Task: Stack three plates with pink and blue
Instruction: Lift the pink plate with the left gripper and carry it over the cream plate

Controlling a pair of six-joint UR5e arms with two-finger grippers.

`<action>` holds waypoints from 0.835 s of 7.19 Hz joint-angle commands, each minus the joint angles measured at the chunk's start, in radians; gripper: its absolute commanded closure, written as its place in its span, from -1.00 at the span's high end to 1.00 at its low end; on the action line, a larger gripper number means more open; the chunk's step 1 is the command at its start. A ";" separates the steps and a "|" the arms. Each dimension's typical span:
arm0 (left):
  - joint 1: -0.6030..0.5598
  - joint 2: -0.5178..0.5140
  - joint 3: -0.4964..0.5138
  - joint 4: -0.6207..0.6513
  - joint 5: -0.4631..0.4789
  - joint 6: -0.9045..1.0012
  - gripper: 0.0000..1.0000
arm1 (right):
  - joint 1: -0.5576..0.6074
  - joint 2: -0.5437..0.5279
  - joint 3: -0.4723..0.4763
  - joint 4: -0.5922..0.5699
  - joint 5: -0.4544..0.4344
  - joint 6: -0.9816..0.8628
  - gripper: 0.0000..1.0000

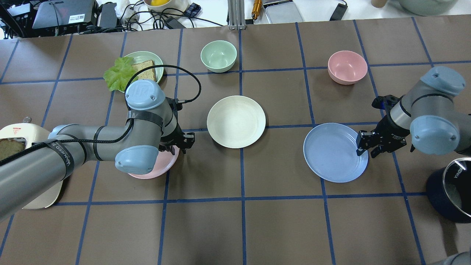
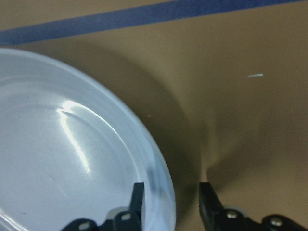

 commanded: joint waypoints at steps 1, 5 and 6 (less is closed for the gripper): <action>-0.001 -0.006 0.004 0.016 -0.001 0.009 -0.54 | 0.000 -0.004 0.001 0.000 -0.007 -0.006 -0.85; -0.001 -0.005 0.005 0.062 0.061 0.096 -1.00 | -0.002 -0.013 -0.008 0.012 0.002 -0.006 -1.00; -0.004 -0.002 0.007 0.066 0.073 0.101 -1.00 | -0.003 -0.012 -0.017 0.014 0.013 -0.005 -1.00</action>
